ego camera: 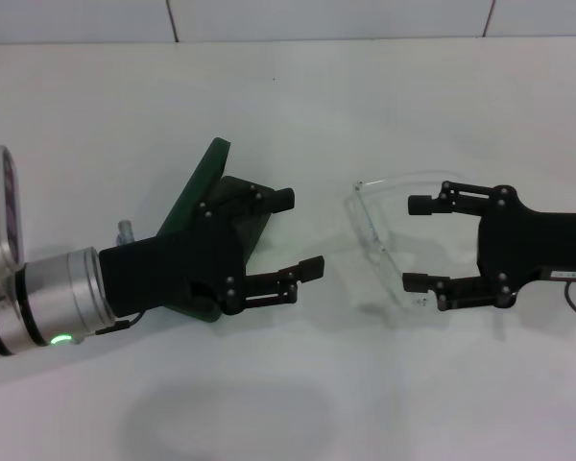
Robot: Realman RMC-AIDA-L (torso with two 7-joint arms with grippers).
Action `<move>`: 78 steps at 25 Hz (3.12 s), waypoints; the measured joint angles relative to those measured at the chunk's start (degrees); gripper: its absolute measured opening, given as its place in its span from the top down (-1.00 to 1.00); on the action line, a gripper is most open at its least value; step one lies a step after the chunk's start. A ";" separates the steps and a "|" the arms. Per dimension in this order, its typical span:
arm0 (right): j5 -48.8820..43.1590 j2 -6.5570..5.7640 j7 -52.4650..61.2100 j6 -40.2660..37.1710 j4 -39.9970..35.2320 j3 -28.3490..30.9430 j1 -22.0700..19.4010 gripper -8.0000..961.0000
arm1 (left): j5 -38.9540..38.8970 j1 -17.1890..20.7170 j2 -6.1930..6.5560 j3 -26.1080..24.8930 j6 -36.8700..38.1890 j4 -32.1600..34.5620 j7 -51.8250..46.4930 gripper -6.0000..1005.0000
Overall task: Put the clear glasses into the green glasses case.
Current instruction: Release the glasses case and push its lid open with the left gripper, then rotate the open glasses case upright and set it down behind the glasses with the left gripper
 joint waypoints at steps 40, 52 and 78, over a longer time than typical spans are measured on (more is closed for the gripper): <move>-0.40 0.21 -1.90 -0.63 -1.02 0.00 -1.59 -0.72 | 25.35 4.86 -0.43 -13.35 -17.40 21.99 -39.61 -0.71; -0.40 0.69 -2.61 -0.62 -1.03 0.00 -1.99 -0.71 | 28.47 4.10 -0.55 -13.39 -20.23 22.11 -42.56 -0.64; -0.27 1.43 -5.86 -0.65 -0.84 0.08 -3.55 -0.69 | 30.03 -1.71 -0.06 -13.29 -24.71 22.33 -40.66 0.58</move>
